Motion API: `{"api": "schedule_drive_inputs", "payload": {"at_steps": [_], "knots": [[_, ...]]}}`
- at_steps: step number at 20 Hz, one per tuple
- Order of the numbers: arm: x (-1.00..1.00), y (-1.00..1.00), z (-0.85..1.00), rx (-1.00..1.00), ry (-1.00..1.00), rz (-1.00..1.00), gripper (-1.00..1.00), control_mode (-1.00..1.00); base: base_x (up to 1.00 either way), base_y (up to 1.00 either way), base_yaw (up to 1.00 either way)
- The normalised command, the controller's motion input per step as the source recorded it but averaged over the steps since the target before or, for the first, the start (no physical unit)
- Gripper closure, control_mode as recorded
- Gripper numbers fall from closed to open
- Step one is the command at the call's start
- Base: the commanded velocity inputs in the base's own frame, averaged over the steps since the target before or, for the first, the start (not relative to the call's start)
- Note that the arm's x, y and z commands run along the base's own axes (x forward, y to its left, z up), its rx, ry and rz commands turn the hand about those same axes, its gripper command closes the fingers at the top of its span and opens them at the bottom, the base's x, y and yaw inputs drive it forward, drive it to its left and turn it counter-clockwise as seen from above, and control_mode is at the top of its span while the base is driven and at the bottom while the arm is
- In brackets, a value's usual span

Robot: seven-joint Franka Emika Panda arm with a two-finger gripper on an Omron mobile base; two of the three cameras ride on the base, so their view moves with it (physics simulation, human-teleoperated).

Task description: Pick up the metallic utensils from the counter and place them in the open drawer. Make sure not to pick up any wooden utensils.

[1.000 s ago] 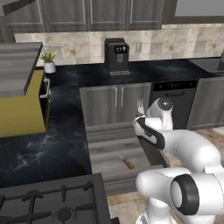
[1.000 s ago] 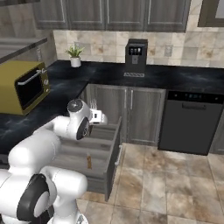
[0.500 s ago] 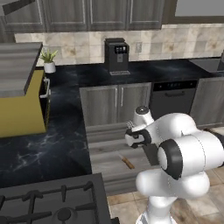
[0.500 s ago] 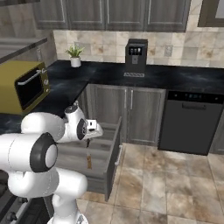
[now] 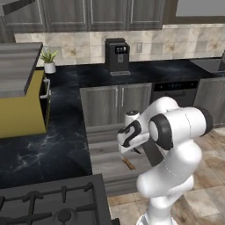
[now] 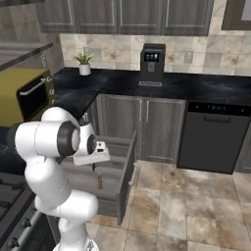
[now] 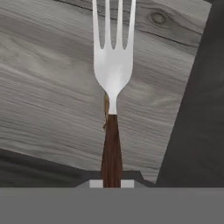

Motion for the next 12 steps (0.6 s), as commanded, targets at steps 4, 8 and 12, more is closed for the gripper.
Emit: {"api": "schedule_drive_inputs", "payload": {"at_steps": [4,8,12], "knots": [[0.30,0.55,-0.10,0.00,0.18,0.00,1.00,-1.00,0.00,0.00,0.00],[0.49,0.51,-0.30,0.04,0.15,0.01,1.00,-1.00,0.00,0.00,0.00],[0.42,0.48,-0.59,0.08,0.12,0.00,1.00,-1.00,0.00,0.00,0.00]]}}
